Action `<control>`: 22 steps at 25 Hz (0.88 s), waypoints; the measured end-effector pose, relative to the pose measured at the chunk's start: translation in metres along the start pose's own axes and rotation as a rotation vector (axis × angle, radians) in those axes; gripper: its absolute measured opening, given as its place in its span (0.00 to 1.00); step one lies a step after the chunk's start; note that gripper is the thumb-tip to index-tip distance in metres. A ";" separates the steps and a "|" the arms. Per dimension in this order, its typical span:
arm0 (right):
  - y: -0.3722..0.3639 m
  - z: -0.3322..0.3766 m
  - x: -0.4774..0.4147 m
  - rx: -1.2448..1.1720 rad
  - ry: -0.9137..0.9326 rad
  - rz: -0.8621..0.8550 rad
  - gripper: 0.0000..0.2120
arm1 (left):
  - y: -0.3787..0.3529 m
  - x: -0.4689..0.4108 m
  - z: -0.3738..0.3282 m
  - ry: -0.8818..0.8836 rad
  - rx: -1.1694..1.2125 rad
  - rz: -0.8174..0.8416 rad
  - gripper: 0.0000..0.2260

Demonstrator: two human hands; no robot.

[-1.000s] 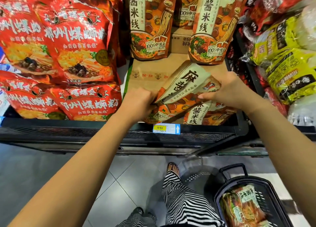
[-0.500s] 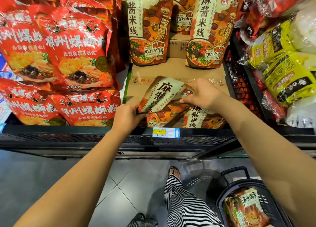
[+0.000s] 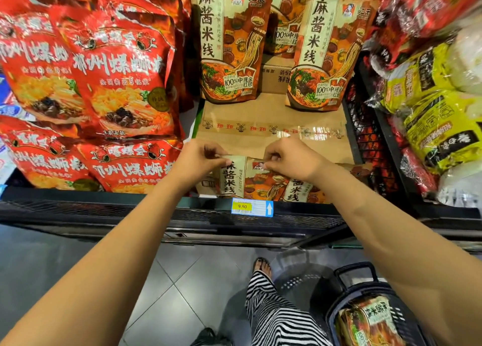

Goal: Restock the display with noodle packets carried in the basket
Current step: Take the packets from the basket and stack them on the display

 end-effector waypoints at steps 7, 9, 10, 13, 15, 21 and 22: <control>0.019 -0.045 0.029 0.021 -0.142 -0.078 0.18 | 0.024 0.003 0.017 0.041 -0.044 -0.064 0.03; 0.020 -0.064 0.043 -0.014 -0.228 -0.078 0.12 | 0.034 0.005 0.017 0.047 -0.136 -0.098 0.03; 0.021 -0.072 0.051 -0.030 -0.270 -0.088 0.08 | 0.035 0.006 0.014 0.039 -0.200 -0.092 0.04; 0.035 -0.091 0.076 -0.104 -0.337 -0.216 0.05 | 0.023 0.004 -0.011 -0.049 -0.390 -0.046 0.07; 0.041 -0.096 0.088 -0.163 -0.330 -0.292 0.06 | 0.004 0.001 -0.033 -0.125 -0.455 -0.001 0.08; 0.040 -0.102 0.100 -0.058 -0.354 -0.320 0.07 | -0.028 -0.001 -0.052 -0.150 -0.576 -0.007 0.10; 0.042 -0.101 0.105 -0.002 -0.362 -0.341 0.08 | -0.028 0.002 -0.052 -0.154 -0.603 -0.040 0.14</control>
Point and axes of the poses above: each hand's wrist, its own x-axis away from the middle knuckle, its own y-axis out of the back of the hand, z = x × y, the point moved 5 cm from there along -x, towards the middle knuckle, and after that the axes turned 7 degrees about -x, right-handed, at the moved point
